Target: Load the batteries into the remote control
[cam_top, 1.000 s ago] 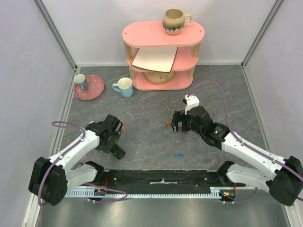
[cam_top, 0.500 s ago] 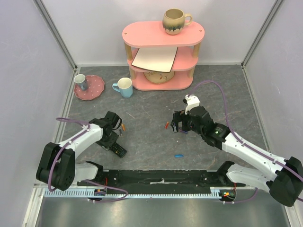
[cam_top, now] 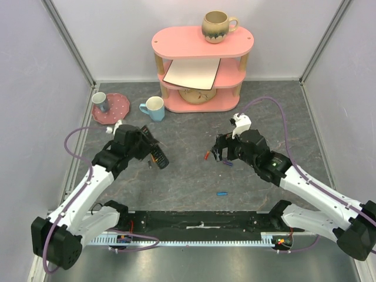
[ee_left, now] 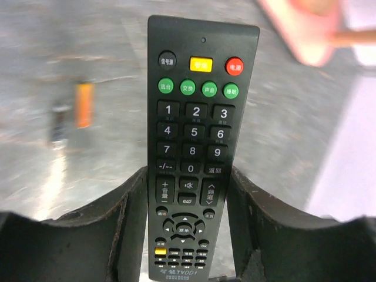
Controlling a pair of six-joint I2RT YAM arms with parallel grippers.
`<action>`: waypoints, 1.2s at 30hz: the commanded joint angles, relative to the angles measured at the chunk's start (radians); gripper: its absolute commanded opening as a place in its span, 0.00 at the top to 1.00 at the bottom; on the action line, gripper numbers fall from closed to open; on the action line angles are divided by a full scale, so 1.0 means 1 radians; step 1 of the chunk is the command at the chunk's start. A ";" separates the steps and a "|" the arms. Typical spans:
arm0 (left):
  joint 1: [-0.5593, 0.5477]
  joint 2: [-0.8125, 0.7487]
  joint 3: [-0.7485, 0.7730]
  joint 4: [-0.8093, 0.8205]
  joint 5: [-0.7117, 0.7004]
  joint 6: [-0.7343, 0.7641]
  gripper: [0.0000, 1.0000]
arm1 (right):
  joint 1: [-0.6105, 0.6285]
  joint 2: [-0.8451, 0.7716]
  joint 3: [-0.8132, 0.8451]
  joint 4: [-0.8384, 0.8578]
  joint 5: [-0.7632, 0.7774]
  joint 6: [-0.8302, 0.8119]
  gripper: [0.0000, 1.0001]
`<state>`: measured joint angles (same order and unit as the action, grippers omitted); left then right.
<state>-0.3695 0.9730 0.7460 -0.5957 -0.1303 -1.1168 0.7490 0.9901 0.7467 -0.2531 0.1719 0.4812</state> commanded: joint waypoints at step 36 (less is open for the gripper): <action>-0.170 0.337 -0.171 1.769 0.695 -0.161 0.98 | -0.114 0.113 -0.119 0.799 -0.770 0.392 0.04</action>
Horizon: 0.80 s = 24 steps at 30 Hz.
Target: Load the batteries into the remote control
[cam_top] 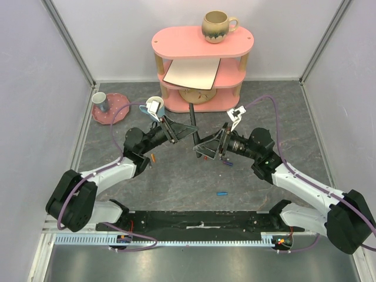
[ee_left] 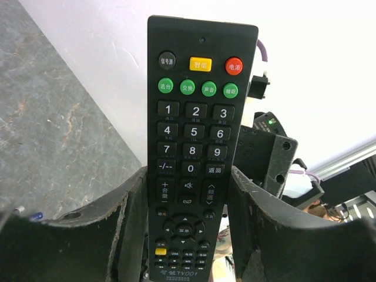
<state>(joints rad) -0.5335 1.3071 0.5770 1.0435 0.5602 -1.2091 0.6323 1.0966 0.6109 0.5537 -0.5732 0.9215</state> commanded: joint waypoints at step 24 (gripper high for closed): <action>-0.005 -0.215 0.012 -0.427 -0.130 0.135 0.01 | 0.099 -0.070 0.268 -0.711 0.205 -0.551 0.92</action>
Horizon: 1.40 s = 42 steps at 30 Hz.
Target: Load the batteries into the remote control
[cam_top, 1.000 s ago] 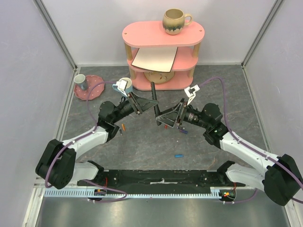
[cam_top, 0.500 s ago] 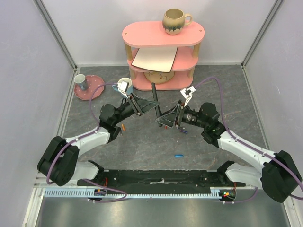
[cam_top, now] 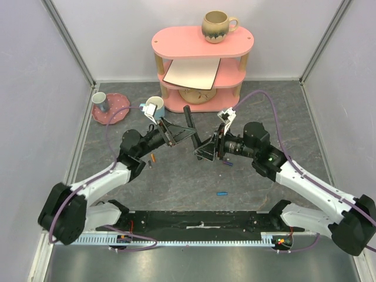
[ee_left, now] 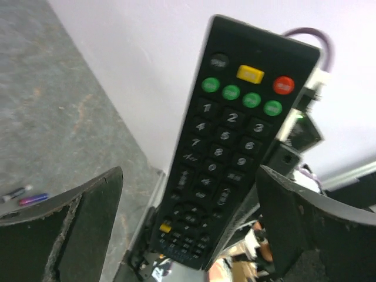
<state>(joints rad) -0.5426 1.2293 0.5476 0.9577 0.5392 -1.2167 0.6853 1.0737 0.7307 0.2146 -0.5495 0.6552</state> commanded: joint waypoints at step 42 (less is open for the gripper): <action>-0.292 -0.094 0.232 -0.829 -0.602 0.391 0.80 | 0.388 0.045 0.227 -0.549 0.838 -0.394 0.99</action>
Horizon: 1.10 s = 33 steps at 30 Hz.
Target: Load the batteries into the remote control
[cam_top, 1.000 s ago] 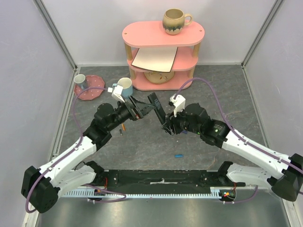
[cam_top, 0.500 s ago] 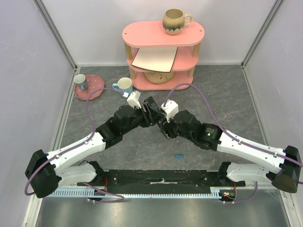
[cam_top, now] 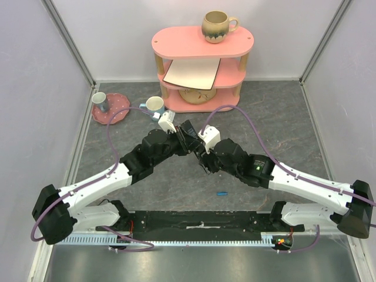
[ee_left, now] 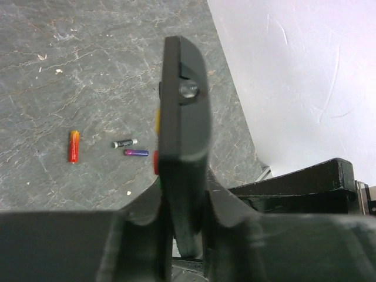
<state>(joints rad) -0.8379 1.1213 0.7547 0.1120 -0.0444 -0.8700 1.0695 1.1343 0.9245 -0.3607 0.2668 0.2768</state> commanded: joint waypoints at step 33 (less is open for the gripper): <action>-0.021 -0.301 -0.428 0.100 -0.534 -0.017 0.98 | 0.004 -0.050 -0.144 0.282 -0.037 0.400 0.90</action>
<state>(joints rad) -0.8536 0.8112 0.2668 0.2310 -0.4740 -0.8124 1.0698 1.0706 0.7647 -0.1848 0.2642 0.6338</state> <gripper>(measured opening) 0.223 0.238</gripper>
